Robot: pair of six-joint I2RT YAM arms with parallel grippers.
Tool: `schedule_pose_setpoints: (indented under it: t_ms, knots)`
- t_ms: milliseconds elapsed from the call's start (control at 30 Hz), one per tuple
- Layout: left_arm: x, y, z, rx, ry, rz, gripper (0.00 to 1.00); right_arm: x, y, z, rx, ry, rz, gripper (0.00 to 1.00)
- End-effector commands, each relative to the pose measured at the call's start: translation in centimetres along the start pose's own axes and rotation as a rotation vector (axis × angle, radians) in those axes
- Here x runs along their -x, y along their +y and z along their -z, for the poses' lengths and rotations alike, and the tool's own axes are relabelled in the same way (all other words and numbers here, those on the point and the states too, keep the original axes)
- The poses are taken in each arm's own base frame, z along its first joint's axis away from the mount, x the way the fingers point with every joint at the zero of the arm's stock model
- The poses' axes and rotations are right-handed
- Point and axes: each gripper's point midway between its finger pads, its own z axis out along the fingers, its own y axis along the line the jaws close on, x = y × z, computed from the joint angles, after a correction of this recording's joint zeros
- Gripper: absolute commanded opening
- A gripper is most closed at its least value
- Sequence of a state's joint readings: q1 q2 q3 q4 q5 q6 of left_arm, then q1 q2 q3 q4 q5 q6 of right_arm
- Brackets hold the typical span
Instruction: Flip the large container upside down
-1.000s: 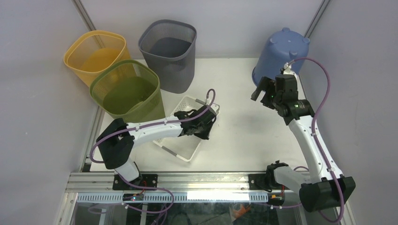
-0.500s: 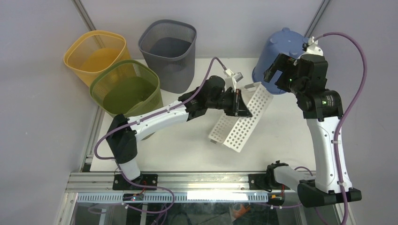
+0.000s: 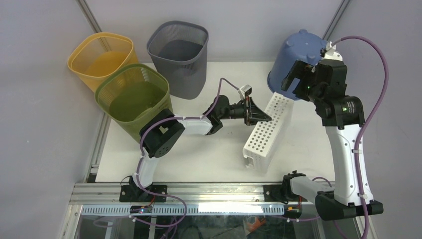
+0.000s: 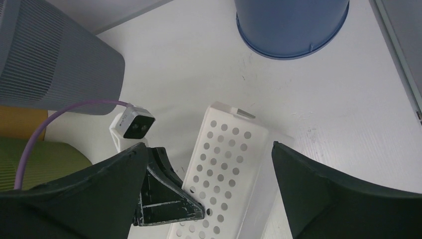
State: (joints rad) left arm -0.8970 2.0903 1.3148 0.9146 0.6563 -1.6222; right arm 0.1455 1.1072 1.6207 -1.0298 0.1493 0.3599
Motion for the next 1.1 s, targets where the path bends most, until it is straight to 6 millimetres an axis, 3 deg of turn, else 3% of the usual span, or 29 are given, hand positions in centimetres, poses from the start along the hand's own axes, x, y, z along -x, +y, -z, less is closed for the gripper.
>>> schedule_pose_setpoints:
  t_ms: [0,167,333,533,700,833,933,1067]
  knots:
    - [-1.8,-4.9,1.3,-0.199,0.043,-0.008,0.0,-0.2,-0.3,-0.4,-0.003,-0.008,0.013,1.0]
    - [-1.5,-1.3,2.7,-0.127,0.019,0.025,0.0,-2.2,-1.1,-1.7,-0.038,0.05,0.02,1.0]
    - [-1.0,1.1,4.4,-0.097,-0.014,0.054,0.0,-6.4,-2.3,-3.6,-0.083,0.177,0.0,1.0]
    - [-0.2,4.0,5.8,0.01,-0.031,0.013,0.0,-10.5,-1.8,-3.8,-0.02,0.299,-0.051,1.0]
    - [1.2,7.5,7.4,0.159,-0.045,-0.063,0.0,-12.0,-0.3,-3.2,0.071,0.352,-0.093,1.0]
    - [2.8,9.6,8.2,0.325,-0.056,-0.172,0.14,-12.3,-0.1,-3.2,0.09,0.363,-0.095,1.0]
    - [3.8,11.4,8.9,0.473,-0.064,-0.216,0.32,-12.8,-0.1,-3.2,0.099,0.379,-0.092,1.0]
    - [5.0,13.3,9.9,0.614,-0.068,-0.267,0.45,-13.7,-0.2,-3.1,0.103,0.402,-0.085,0.99]
